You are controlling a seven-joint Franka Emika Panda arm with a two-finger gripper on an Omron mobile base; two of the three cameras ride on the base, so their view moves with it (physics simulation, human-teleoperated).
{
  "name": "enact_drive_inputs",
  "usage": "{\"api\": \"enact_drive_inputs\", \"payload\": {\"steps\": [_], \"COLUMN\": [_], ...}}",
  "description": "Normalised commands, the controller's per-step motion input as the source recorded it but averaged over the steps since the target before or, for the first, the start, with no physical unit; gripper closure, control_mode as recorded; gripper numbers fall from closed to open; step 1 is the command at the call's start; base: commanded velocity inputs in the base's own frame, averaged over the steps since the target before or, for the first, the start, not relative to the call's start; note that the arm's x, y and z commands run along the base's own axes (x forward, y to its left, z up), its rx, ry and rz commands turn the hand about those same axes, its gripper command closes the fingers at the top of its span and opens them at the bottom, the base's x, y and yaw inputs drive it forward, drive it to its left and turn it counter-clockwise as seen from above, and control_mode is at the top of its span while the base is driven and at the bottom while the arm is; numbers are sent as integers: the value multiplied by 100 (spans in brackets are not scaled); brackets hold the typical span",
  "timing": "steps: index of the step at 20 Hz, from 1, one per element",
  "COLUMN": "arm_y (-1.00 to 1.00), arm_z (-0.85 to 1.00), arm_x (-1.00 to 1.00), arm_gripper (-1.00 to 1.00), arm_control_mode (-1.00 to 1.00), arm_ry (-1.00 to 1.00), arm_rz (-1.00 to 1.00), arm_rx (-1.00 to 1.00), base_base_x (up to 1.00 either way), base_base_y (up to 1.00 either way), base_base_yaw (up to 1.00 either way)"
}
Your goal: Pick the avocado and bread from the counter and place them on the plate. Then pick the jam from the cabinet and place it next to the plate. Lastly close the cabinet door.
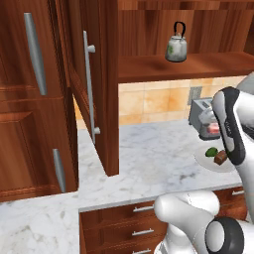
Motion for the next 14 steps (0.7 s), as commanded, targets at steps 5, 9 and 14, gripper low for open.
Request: {"api": "enact_drive_inputs", "payload": {"steps": [5,9,14], "arm_y": [37,32,27], "arm_z": [-70,-68,-65], "arm_x": [8,22,32], "arm_gripper": [100,100,100], "arm_control_mode": [-100,-100,-100], "arm_ry": [3,12,7], "arm_rz": [-6,-6,-3], "arm_rx": [0,2,1], "base_base_x": [0,0,0], "base_base_y": [0,0,0], "base_base_yaw": [0,0,0]}}
